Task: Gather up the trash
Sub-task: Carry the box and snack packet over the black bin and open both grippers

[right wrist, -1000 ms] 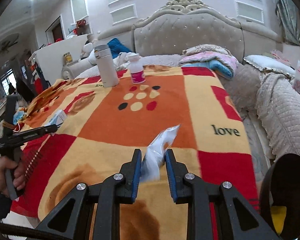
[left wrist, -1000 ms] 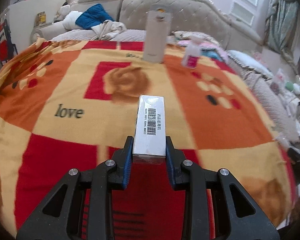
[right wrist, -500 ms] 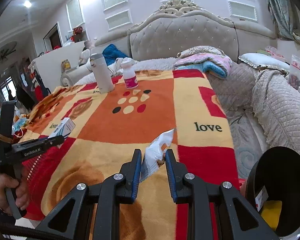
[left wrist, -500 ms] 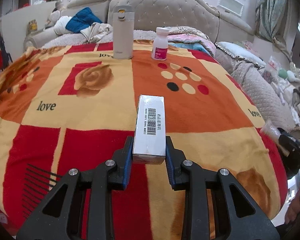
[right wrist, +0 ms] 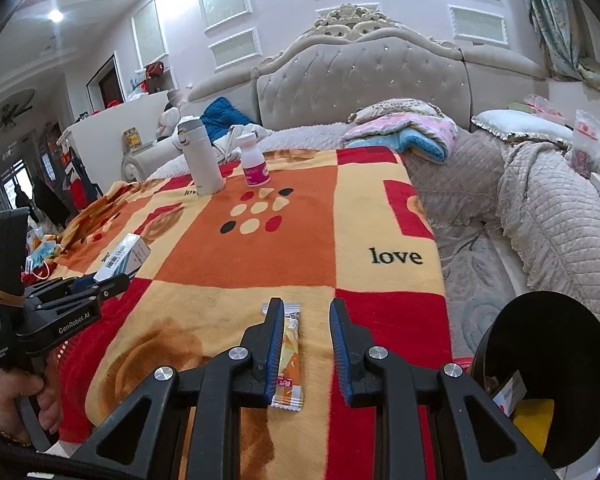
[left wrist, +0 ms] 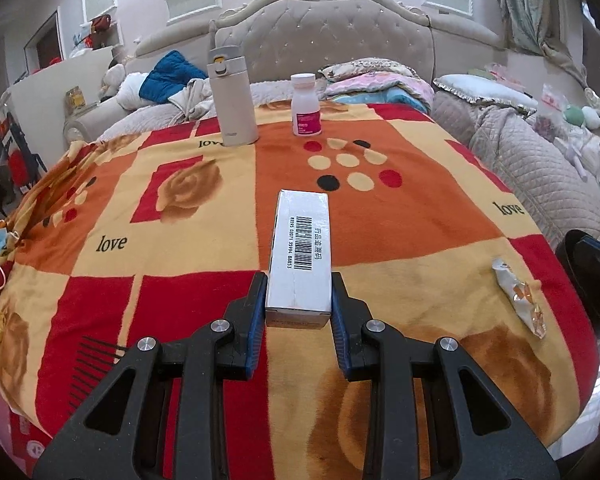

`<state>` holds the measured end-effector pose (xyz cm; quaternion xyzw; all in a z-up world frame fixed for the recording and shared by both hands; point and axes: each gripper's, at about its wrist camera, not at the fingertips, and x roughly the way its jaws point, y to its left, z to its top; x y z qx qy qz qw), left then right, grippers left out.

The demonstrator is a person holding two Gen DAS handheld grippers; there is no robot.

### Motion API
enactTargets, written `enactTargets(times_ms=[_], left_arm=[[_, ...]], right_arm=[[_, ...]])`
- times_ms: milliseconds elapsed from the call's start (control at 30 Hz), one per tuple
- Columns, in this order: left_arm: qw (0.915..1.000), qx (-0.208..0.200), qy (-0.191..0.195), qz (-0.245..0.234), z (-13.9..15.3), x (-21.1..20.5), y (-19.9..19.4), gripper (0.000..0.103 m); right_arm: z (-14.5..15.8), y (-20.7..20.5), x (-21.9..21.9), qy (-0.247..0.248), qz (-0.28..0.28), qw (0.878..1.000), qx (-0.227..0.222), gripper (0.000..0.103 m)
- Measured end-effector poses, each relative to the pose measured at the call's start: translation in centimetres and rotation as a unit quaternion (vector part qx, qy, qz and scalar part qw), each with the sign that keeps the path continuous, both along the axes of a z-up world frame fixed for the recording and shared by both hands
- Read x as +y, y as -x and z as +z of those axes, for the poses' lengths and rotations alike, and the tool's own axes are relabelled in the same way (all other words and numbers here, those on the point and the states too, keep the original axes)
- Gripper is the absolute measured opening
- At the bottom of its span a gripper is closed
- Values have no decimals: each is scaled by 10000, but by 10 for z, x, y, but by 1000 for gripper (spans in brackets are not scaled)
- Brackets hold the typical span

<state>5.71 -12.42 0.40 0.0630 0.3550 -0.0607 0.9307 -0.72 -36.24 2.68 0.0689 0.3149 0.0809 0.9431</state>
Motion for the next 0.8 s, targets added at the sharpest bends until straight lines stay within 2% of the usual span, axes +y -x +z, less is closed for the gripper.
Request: enactTargets(times_ms=[100,133,200,267,300,367,400,433,500,667,800], left_arm=[[10000,7,-30,-30,-1,-4,-1,27],[10000,26,-29,-34,-1,-5,-2,27],[9999,107,49,-30,-4,-6,-4,27],[9997,204,135,-28,-7,-8,-6,27],[9996,229,144,-22,-9,-9,-7,27],[9996,244,128,-38,-10,-12,-7,27],[9996,253,116,-61,-10,-14,-7,27],[9995,266,115,-81,-11,-16,-7,27],[9993,305,144,-132,-11,-22,-8,27],[9972,344,281,-605,-3,-66,-12,27],[9874,350,414,-1484,5,-135,-7,27]], right_arm=[[-1,1,-4,-59,-12,10000,4,24],[-4,-1,-5,-176,50,9998,46,45],[-13,-10,-3,-302,130,9993,182,78],[-20,-19,5,-150,173,9994,257,78],[-25,-26,12,-6,242,9990,382,77],[-39,-38,28,407,309,9961,725,66],[-51,-46,37,738,284,9917,1013,51],[-57,-47,41,898,285,9892,1120,43],[-51,-43,42,985,257,9903,947,18],[-26,-21,4,569,-288,9969,463,16],[-13,4,-59,164,-1231,9920,228,16]])
